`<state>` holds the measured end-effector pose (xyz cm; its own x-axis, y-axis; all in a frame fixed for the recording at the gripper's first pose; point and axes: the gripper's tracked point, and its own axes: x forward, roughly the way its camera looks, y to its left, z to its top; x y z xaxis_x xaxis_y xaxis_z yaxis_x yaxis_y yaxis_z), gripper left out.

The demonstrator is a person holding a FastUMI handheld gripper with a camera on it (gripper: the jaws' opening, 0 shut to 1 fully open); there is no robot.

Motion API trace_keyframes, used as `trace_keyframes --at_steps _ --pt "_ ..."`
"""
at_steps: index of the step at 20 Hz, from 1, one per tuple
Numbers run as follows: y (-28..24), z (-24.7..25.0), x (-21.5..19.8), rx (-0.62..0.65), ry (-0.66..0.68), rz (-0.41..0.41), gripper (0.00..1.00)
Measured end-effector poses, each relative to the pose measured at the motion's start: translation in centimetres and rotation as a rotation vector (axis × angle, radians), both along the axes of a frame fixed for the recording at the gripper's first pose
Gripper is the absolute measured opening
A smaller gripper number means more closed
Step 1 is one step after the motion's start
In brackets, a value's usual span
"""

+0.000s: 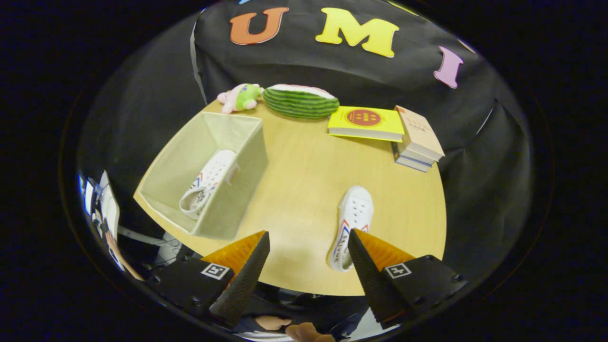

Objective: Open the storage box then place both shoes into the box .Put the left shoe in first, then the right shoe, with the right side of both shoes facing outward in a uniform manner.

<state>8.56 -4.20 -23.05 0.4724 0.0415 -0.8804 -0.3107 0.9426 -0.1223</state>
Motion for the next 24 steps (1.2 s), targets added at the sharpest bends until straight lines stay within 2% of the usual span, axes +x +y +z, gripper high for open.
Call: trace_keyframes --at_steps 7,13,15,18,20,22,23,24 --pt "-8.9 -6.3 1.3 -0.131 0.066 -0.056 1.0" --pt "-11.7 -13.3 3.3 -0.097 0.211 -0.134 1.0" --pt "-11.3 -15.3 3.3 -0.035 0.279 -0.154 1.0" --pt "-12.0 -17.2 4.7 0.003 0.314 -0.172 0.82" --pt "-11.0 -17.7 4.7 0.118 0.369 -0.189 0.7" --pt "-10.0 -17.6 4.5 0.229 0.402 -0.238 0.45" --pt "-10.0 -17.6 4.6 0.233 0.392 -0.227 0.31" --pt "-10.3 -17.6 4.4 0.224 0.373 -0.215 0.29"
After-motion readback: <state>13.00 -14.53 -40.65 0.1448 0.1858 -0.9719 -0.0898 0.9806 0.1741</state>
